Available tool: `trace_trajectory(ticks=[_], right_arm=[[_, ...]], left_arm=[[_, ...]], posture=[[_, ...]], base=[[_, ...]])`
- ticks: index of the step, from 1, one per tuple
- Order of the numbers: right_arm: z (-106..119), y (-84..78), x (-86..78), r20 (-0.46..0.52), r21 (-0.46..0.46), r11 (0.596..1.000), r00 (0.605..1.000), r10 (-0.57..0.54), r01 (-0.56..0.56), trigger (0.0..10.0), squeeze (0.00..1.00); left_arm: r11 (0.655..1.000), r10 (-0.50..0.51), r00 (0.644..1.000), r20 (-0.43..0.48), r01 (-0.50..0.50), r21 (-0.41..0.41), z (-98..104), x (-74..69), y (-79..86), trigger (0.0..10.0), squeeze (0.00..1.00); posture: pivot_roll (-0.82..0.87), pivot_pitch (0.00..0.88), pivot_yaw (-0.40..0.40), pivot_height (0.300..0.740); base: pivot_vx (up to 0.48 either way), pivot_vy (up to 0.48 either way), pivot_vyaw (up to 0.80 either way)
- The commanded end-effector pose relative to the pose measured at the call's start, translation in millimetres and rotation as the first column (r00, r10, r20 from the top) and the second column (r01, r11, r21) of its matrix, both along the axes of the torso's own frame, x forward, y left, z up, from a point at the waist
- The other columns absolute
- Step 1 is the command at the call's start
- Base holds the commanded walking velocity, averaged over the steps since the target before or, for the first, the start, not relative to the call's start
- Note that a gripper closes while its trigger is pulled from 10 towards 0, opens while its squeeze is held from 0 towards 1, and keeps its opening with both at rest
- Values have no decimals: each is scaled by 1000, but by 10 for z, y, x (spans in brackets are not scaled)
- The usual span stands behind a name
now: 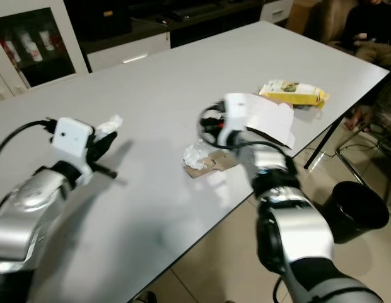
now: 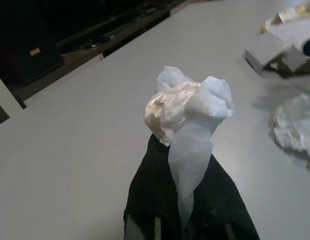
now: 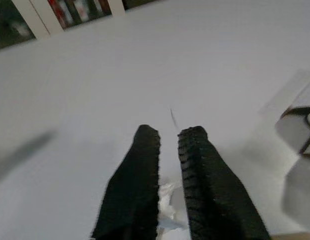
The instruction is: Picking trash to rubbish bin
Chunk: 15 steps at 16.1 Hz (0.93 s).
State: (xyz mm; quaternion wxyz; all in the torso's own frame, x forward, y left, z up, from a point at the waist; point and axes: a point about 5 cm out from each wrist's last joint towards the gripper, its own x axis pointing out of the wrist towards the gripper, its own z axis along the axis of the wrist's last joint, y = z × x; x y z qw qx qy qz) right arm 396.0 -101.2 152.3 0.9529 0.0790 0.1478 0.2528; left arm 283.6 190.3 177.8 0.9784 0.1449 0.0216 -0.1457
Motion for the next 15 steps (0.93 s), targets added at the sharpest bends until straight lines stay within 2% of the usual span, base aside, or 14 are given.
trace_trajectory(ticks=[1,5,11,13,14,15], right_arm=[[20,-13,19,4,-29,999,1000,-17,17,10000,1000],[19,40,42,-15,-116,992,999,-45,43,10000,1000],[-41,190,0,-41,-115,993,999,6,-10,10000,1000],[-74,228,-13,-27,-139,990,1000,-8,4,10000,1000],[-134,257,-42,-45,-159,987,999,6,-13,10000,0],[-202,286,-75,-63,-197,980,998,27,-39,10000,0]], left_arm=[[1000,-9,1000,-3,9,14,19,-30,2,10000,0],[999,17,1000,-15,-17,42,76,-161,131,10000,0],[998,19,999,-40,-17,63,108,-281,159,10000,0],[997,19,999,-48,-16,70,113,-332,165,10000,0],[997,18,998,-54,-14,73,117,-351,167,10000,0],[997,17,998,-60,-13,76,118,-369,169,10000,0]], posture=[[98,99,-22,740],[133,150,-39,740],[165,184,-40,740],[182,192,-39,740],[192,198,-36,740],[192,197,-36,740]], base=[[0,0,0],[0,0,0],[0,0,0],[0,0,0],[0,0,0],[0,0,0]])
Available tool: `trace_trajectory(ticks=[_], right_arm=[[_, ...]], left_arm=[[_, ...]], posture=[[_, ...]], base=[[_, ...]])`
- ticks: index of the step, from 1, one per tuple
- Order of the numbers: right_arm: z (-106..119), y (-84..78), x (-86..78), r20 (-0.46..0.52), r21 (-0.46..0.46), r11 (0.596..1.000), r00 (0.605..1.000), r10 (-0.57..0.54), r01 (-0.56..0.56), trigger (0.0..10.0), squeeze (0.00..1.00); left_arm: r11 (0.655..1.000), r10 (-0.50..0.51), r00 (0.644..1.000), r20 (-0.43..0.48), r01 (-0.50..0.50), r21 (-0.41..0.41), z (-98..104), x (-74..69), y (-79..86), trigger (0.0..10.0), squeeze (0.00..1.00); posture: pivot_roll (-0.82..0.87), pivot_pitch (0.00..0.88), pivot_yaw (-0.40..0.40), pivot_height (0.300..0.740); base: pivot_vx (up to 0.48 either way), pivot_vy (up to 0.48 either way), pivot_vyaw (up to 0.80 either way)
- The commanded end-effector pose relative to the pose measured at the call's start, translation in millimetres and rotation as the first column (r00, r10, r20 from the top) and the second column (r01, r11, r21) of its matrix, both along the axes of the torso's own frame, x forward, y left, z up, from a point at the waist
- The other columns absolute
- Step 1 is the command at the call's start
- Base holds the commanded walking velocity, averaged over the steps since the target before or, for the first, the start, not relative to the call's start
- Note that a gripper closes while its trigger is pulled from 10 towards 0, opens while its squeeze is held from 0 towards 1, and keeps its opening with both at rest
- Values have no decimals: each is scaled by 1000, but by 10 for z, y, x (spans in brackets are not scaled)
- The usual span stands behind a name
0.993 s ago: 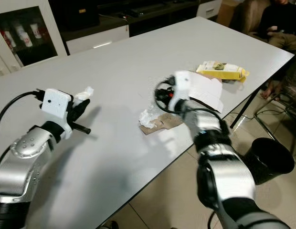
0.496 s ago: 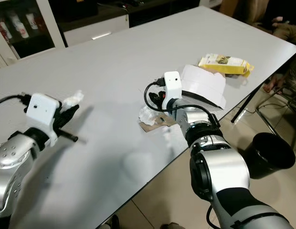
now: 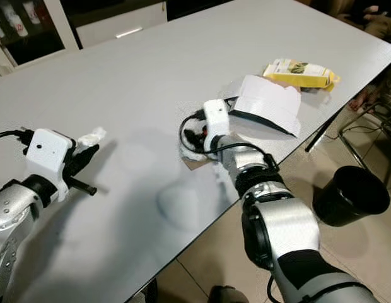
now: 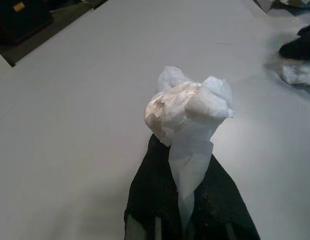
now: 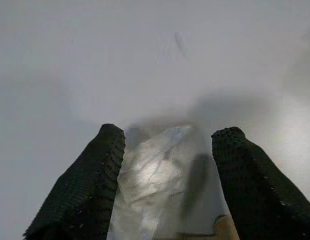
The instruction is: Picking trash to rubbish bin
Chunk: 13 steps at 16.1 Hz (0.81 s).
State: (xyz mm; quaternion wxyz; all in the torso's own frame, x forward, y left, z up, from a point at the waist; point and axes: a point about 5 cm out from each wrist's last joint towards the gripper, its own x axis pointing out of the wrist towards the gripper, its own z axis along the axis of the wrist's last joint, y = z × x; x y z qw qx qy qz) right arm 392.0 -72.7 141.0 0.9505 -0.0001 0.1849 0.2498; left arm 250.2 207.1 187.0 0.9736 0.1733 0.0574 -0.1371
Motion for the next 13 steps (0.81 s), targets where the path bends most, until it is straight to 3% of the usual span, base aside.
trace_trajectory(ticks=[1,4,5,6,7,13], right_arm=[[-141,19,-64,-49,-53,998,998,25,-28,10000,0],[-224,53,-118,-114,-31,997,991,64,-68,10000,0],[-240,43,-126,-128,-37,996,989,71,-76,7373,0],[-244,27,-126,-135,-35,997,989,66,-71,2627,0],[-232,9,-118,-136,-24,998,989,58,-62,0,0],[-149,-54,-67,-108,-13,999,993,40,-42,0,0]], left_arm=[[1000,-14,1000,-9,14,10,25,-50,0,10000,0],[1000,-25,999,-23,26,14,19,-67,-9,10000,0],[999,-30,999,-26,30,16,18,-66,-14,10000,0],[999,-31,999,-26,31,16,24,-61,-11,10000,0],[999,-32,999,-23,33,19,30,-52,-8,10000,0],[999,-44,999,-12,44,11,17,11,-49,10000,0]], posture=[[197,195,-35,740],[205,182,-35,740],[204,177,-35,740],[204,174,-36,740],[204,162,-36,740],[190,119,-38,740]], base=[[0,0,0],[0,0,0],[0,0,0],[0,0,0],[0,0,0],[0,0,0]])
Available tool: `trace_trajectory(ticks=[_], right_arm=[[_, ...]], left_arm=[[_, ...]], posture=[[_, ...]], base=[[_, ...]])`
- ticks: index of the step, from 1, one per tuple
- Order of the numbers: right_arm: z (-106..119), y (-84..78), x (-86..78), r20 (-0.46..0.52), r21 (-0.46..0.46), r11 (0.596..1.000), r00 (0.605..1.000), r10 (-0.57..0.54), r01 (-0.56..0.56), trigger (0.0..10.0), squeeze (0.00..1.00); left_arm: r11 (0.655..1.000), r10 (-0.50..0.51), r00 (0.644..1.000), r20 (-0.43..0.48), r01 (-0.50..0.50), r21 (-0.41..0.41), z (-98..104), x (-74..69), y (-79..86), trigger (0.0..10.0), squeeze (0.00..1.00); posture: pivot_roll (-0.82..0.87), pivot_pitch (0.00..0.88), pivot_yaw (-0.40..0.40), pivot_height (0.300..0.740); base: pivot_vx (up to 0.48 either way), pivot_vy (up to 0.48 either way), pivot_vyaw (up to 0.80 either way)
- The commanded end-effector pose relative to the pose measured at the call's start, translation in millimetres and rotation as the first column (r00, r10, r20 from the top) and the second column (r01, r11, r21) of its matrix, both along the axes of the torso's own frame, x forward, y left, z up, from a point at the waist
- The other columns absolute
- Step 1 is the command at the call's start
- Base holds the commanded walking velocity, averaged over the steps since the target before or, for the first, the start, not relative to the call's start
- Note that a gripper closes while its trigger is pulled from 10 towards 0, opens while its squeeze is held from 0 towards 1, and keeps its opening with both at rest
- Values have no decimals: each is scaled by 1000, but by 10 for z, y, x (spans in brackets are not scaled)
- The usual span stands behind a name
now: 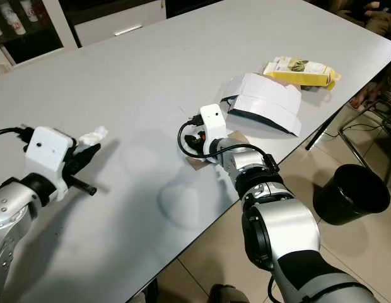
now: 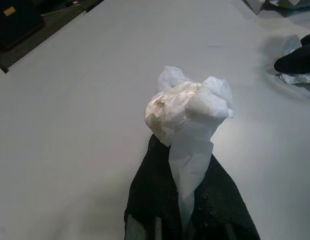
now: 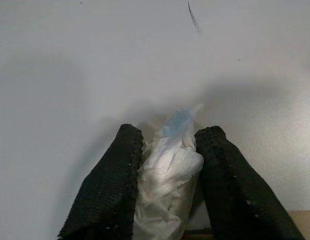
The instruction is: Picking trash to rubbish bin
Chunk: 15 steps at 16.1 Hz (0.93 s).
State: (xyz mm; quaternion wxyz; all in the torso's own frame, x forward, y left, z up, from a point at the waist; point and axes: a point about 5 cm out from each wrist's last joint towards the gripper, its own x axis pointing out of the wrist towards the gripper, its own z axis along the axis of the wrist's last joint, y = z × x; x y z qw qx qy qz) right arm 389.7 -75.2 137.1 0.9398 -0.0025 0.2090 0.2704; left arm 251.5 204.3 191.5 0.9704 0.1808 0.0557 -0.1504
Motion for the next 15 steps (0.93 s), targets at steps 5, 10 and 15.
trace_trajectory(ticks=[5,10,15], right_arm=[[70,-41,34,-32,161,985,997,-64,68,0,0],[246,-71,103,-6,305,946,993,-115,111,0,0],[442,-200,171,17,440,889,989,-148,125,0,0]], left_arm=[[1000,11,1000,17,-11,-14,-25,83,-1,10000,0],[998,44,998,46,-42,-37,-37,196,-1,10000,0],[993,77,994,72,-69,-100,-57,294,-37,10000,0]], posture=[[179,73,-52,740],[152,38,-57,740],[112,14,-63,740]], base=[[0,0,0],[0,0,0],[0,0,0]])
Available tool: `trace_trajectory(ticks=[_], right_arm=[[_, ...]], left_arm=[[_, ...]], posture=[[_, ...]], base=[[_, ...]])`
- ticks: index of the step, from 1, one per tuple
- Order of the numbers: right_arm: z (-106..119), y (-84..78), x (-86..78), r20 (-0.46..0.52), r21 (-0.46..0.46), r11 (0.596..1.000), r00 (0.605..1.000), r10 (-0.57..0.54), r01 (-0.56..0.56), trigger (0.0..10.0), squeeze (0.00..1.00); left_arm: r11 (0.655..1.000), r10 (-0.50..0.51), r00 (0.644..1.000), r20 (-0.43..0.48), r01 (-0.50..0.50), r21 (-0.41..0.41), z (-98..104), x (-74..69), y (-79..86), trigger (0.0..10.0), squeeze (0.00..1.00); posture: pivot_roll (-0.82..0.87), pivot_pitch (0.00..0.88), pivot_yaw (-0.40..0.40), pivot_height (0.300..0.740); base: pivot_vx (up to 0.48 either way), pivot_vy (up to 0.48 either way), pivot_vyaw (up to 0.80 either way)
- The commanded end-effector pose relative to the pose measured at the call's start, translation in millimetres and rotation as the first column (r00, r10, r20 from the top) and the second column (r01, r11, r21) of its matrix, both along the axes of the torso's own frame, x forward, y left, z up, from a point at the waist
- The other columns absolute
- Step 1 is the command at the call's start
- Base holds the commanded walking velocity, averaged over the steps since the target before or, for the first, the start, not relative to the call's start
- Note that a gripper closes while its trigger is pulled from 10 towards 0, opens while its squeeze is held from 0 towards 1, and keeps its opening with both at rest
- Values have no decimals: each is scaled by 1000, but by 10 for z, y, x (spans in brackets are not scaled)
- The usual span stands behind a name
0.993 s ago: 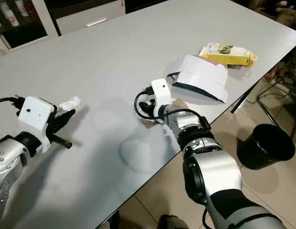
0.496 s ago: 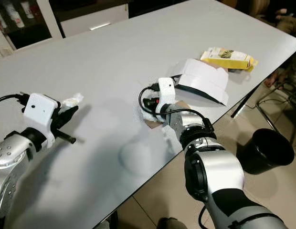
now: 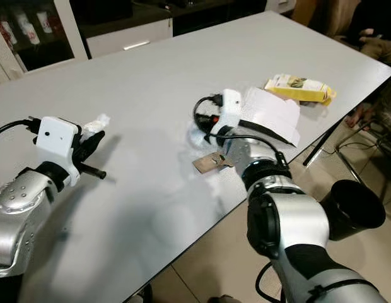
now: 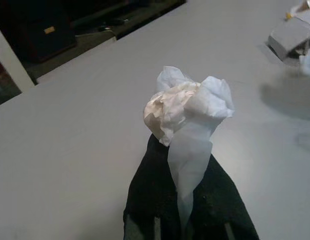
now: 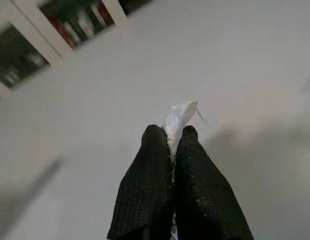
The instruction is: Picking trash to rubbish bin
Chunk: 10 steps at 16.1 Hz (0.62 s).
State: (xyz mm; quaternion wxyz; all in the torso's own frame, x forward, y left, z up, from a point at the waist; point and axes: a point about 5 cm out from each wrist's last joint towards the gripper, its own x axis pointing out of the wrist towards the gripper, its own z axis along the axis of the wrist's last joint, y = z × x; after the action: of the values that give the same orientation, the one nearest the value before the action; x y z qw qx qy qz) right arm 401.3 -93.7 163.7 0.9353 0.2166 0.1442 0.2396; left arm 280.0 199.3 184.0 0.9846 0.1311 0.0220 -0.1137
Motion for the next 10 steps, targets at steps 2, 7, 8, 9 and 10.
trace_trajectory(ticks=[2,7,8,9,10], right_arm=[[281,-108,79,90,83,997,996,-10,3,0,0],[430,-444,-81,241,182,982,970,-3,-42,0,0],[419,-505,-239,292,116,993,956,-13,-22,0,0],[391,-530,-421,330,41,999,944,-12,-1,0,0],[376,-544,-499,351,-16,1000,936,-7,13,0,0]], left_arm=[[1000,10,1000,19,-9,-23,-8,20,-47,10000,0],[985,68,998,-1,-67,-158,-181,23,-240,10000,0],[986,52,998,-24,-55,-160,-227,25,-306,10000,0],[984,43,998,-46,-50,-169,-275,21,-348,10000,0],[982,37,998,-56,-46,-180,-301,17,-369,10000,0]], posture=[[100,0,-67,740],[19,0,-57,740],[0,0,-46,740],[-27,0,-30,740],[-37,0,-26,740]], base=[[0,0,0],[0,0,0],[0,0,0],[0,0,0],[0,0,0]])
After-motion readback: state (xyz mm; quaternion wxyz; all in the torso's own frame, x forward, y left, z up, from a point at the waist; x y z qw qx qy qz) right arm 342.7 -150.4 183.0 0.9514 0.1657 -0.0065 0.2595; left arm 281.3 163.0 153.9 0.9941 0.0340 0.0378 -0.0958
